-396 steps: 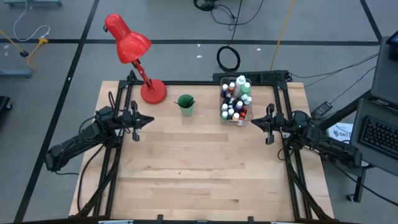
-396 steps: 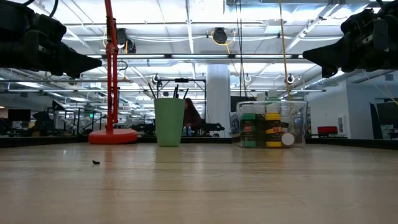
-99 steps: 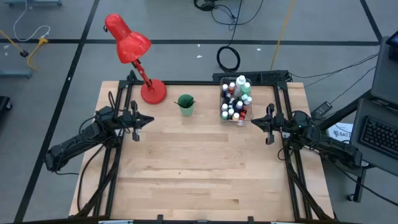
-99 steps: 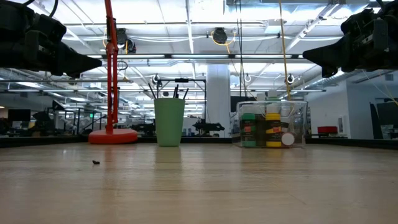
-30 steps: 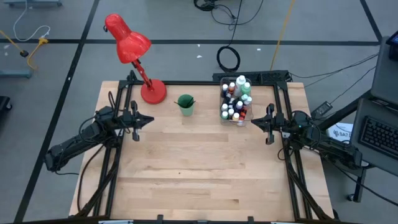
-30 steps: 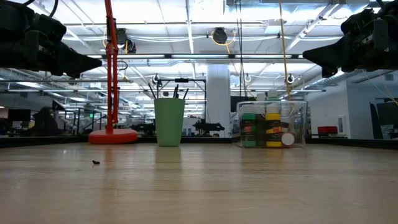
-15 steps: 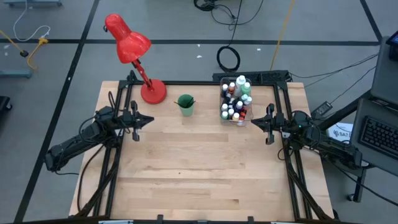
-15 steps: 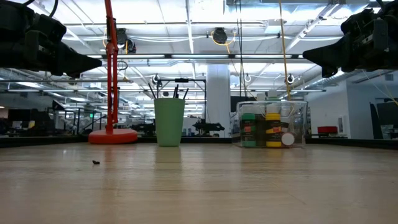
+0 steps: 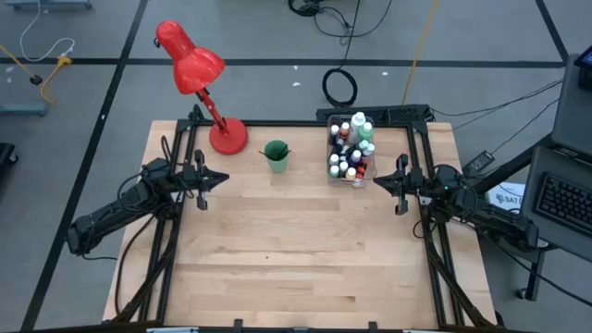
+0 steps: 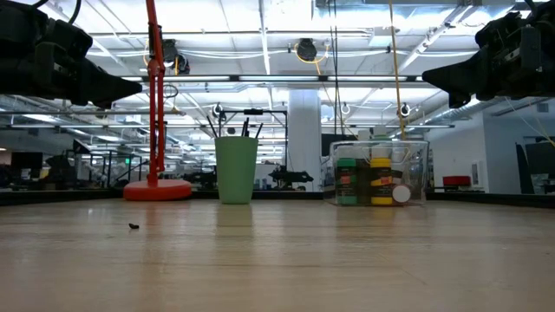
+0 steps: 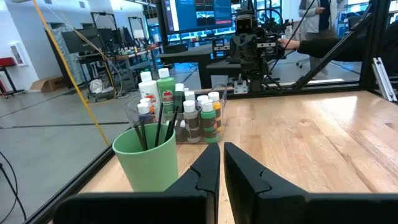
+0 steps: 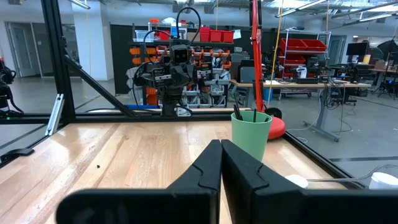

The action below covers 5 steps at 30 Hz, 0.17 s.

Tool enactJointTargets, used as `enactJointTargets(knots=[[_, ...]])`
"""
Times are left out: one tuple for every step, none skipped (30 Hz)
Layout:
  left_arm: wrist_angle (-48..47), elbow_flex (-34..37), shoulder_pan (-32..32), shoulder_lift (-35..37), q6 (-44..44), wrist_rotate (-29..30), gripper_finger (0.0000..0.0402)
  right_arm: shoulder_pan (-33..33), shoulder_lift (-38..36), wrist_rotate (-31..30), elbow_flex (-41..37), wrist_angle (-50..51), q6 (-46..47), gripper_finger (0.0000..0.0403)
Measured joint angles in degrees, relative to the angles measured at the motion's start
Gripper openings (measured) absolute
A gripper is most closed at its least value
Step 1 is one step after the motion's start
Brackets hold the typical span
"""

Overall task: Pick & Place Paint Supplies
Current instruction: Return to Home Position

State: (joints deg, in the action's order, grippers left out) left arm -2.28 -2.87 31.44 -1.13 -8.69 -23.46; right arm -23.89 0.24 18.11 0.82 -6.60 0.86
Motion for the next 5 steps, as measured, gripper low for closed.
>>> enactJointTargets(knots=[[-0.02,0.02,0.0,0.0,0.0,0.0,0.0026,0.01,-0.01,0.0,-0.02,0.01,-0.01,0.0004],[-0.01,0.0,0.0,0.0,-0.01,0.0,0.0026,0.01,0.01,0.0,-0.02,0.01,-0.01,0.0004],[0.0,0.0,-0.01,0.0,0.0,0.0,0.0026,0.01,0.01,0.0,0.0,0.0,0.0,0.0004],[-0.01,0.0,-0.02,0.01,-0.01,0.0,0.0026,0.01,0.0,0.0,-0.01,0.01,0.0,0.0004],[-0.02,0.0,0.0,0.0,0.0,0.01,0.0026,0.01,-0.01,0.0,0.0,0.0,0.0,0.0004]])
